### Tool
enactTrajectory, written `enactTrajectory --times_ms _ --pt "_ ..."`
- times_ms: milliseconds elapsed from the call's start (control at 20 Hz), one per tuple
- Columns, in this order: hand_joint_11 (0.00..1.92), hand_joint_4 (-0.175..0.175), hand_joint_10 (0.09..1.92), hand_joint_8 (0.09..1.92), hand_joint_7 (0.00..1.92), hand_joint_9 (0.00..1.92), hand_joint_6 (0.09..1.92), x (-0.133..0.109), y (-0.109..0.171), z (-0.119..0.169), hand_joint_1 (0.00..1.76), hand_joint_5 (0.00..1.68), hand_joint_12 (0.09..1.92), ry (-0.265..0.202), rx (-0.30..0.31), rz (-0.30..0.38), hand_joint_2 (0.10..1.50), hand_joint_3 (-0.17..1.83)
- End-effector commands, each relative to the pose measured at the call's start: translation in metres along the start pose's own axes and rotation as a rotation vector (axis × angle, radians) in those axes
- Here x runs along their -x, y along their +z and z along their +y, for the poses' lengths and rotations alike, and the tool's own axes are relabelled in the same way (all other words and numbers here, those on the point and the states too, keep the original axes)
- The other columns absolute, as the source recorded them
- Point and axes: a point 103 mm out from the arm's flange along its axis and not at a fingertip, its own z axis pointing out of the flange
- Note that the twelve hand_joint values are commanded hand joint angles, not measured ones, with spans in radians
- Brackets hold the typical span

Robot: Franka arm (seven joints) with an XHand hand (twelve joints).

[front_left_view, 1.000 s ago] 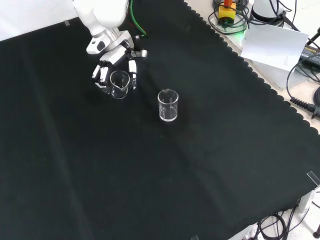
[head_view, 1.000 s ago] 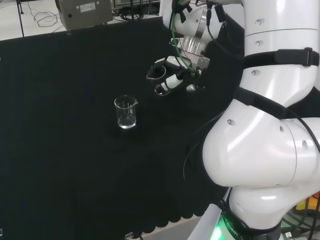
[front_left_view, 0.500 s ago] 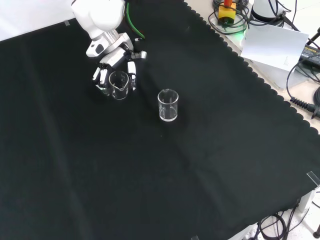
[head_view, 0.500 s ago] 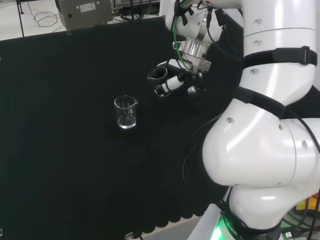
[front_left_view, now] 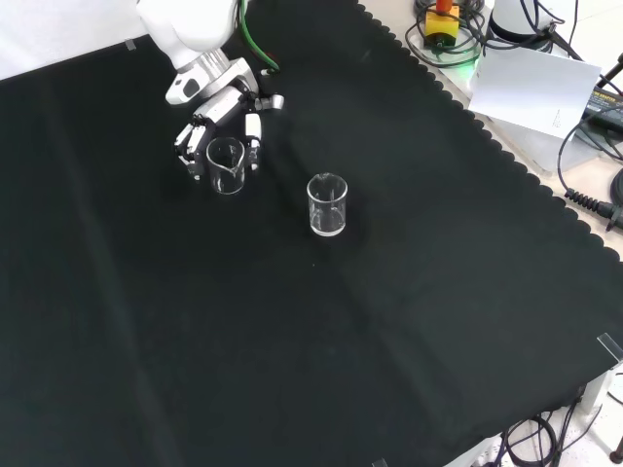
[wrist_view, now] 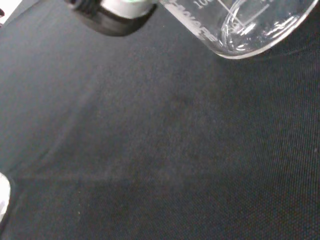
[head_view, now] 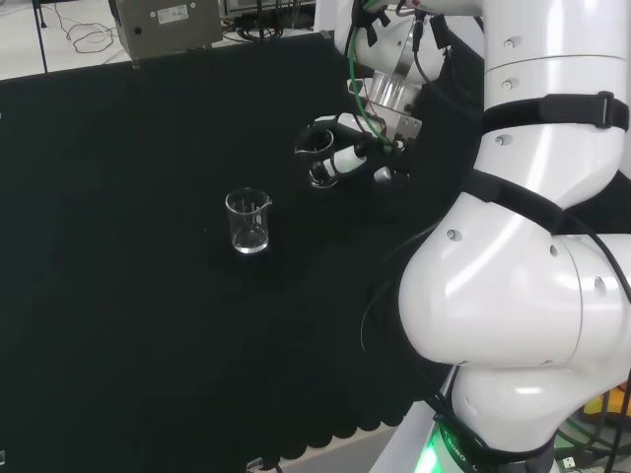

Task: Place the beaker back on the table.

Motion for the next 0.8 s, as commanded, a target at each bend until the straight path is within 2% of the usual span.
enactTrajectory --times_ms 50,350,500,800 --pt "0.06 -0.068 0.09 0.75 0.23 0.67 0.48 0.003 0.002 0.002 0.78 0.34 1.42 0.038 -0.043 0.01 0.82 -0.17" --pt "0.02 -0.074 0.09 0.74 0.18 0.62 0.39 0.006 -0.014 0.001 0.76 0.32 1.43 0.051 0.027 0.019 0.82 -0.17" --pt "0.0 -0.079 0.09 0.73 0.09 0.56 0.25 0.005 -0.02 0.001 0.76 0.3 1.41 0.053 0.056 0.02 0.82 -0.17" --pt "0.0 -0.08 0.09 0.72 0.07 0.54 0.17 -0.008 -0.043 -0.008 0.76 0.3 1.39 0.02 0.096 0.011 0.82 -0.17"
